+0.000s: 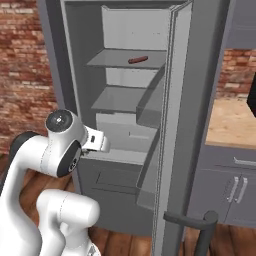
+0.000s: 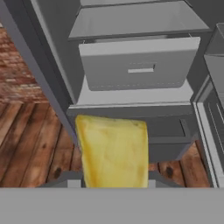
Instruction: Retrieve the sausage and cheese from the fridge and place them on the cutting board on the counter.
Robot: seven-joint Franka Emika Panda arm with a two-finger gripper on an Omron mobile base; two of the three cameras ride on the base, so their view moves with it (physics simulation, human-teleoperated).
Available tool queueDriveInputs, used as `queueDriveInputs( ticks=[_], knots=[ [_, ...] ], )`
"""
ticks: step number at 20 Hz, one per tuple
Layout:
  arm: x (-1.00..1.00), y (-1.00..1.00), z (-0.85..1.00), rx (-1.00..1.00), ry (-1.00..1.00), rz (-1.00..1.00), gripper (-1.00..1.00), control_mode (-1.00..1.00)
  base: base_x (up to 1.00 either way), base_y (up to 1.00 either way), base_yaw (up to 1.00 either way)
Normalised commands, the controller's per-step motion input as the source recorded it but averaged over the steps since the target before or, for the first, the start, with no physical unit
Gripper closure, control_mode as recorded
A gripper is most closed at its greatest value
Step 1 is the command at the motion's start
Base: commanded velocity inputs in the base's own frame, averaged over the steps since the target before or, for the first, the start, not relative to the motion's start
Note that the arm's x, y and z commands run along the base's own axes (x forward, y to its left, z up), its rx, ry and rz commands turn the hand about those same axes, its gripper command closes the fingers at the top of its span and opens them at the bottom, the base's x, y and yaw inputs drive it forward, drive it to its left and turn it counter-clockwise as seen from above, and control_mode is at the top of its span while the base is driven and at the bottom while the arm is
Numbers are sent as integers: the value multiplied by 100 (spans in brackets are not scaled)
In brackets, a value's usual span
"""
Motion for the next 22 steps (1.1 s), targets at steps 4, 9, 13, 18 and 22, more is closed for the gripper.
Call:
queueDriveInputs(
  ticks=[4, 9, 13, 18, 22],
  knots=[
    [0, 0, 0, 0, 0, 0, 100, 100, -52, 41, -45],
    [0, 0, 0, 0, 0, 0, 100, 100, -19, 64, -28],
    [0, 0, 0, 0, 0, 0, 100, 100, -3, 92, -1],
    [0, 0, 0, 0, 0, 0, 100, 100, -10, 93, 0],
    [0, 0, 0, 0, 0, 0, 100, 100, -21, 49, -38]
  ],
)
